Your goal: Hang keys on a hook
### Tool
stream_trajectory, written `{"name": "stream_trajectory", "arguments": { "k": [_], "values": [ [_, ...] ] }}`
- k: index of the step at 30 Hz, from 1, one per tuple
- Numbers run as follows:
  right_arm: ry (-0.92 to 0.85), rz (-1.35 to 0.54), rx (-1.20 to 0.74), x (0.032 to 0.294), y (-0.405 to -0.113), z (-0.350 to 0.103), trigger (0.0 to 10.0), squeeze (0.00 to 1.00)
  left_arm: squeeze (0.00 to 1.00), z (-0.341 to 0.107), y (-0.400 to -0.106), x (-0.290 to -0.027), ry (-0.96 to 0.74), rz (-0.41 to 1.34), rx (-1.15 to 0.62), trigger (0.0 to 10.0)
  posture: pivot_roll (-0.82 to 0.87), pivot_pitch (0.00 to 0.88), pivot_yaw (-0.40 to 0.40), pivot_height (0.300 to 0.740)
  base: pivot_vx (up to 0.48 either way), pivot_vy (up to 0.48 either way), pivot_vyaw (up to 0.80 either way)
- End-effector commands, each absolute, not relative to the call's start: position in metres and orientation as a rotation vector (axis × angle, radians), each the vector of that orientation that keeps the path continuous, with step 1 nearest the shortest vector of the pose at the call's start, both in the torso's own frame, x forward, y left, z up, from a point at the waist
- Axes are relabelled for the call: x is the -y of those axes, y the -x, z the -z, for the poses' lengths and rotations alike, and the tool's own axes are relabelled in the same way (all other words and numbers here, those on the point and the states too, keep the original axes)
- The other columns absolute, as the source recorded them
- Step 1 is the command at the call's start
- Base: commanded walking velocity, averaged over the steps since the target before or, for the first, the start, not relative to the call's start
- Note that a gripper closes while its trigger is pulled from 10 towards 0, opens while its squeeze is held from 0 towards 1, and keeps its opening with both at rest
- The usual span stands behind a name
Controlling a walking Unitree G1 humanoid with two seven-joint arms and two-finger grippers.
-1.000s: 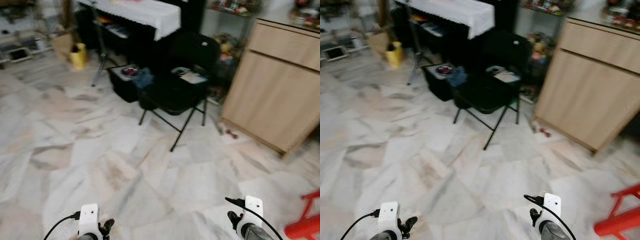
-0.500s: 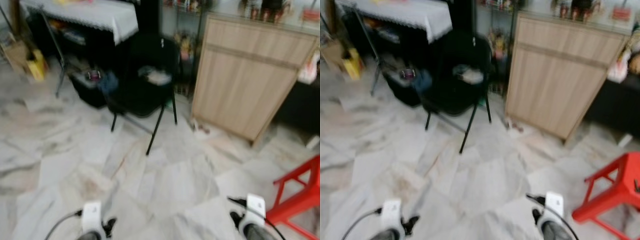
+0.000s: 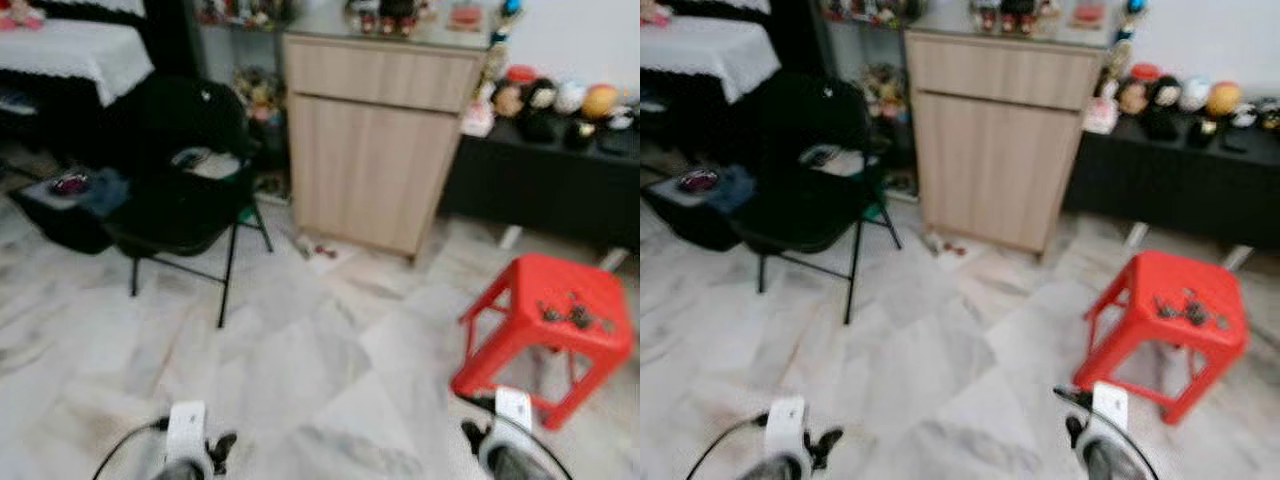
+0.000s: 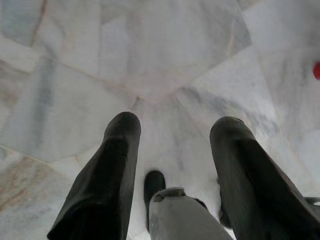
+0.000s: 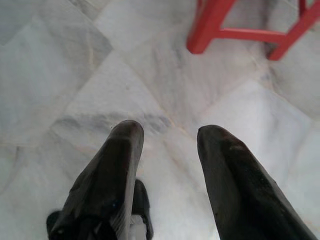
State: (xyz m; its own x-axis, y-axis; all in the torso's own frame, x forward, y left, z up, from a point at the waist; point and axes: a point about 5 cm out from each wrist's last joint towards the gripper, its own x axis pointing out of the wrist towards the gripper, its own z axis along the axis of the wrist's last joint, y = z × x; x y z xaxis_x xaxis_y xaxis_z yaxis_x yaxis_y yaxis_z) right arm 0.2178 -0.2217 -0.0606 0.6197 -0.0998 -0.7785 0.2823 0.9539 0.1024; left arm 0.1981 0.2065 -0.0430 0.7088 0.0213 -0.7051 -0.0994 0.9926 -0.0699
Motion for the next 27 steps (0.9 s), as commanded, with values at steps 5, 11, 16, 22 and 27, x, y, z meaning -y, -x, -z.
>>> {"name": "stream_trajectory", "arguments": {
  "k": [5, 11, 16, 22, 27],
  "values": [
    [-0.209, 0.219, -0.895, 0.2238, -0.2140, 0.0625, 10.0, 0.00, 0.00, 0.0423, -0.1982, -0.2069, 0.112, -0.076, -0.778, 10.0, 0.05, 0.042, -0.011, 0.740, 0.000, 0.000, -0.71],
    [-0.207, 0.218, -0.895, 0.2239, -0.2138, 0.0626, 10.0, 0.00, 0.00, 0.0426, -0.1970, -0.2064, 0.130, -0.083, -0.782, 10.0, 0.05, 0.044, -0.011, 0.740, 0.000, 0.000, -0.70],
    [-0.206, 0.219, -0.895, 0.2242, -0.2137, 0.0625, 10.0, 0.00, 0.00, 0.0423, -0.1965, -0.2062, 0.134, -0.091, -0.778, 10.0, 0.05, 0.045, -0.011, 0.740, 0.000, 0.000, -0.65],
    [-0.210, 0.223, -0.885, 0.2242, -0.2141, 0.0622, 10.0, 0.00, 0.00, 0.0421, -0.1964, -0.2067, 0.124, -0.085, -0.783, 10.0, 0.05, 0.047, -0.012, 0.740, 0.000, 0.000, 0.00],
    [-0.214, 0.226, -0.882, 0.2239, -0.2141, 0.0623, 10.0, 0.00, 0.00, 0.0416, -0.1962, -0.2075, 0.112, -0.078, -0.784, 10.0, 0.05, 0.050, -0.011, 0.740, 0.000, -0.067, 0.00]
  ]
}}
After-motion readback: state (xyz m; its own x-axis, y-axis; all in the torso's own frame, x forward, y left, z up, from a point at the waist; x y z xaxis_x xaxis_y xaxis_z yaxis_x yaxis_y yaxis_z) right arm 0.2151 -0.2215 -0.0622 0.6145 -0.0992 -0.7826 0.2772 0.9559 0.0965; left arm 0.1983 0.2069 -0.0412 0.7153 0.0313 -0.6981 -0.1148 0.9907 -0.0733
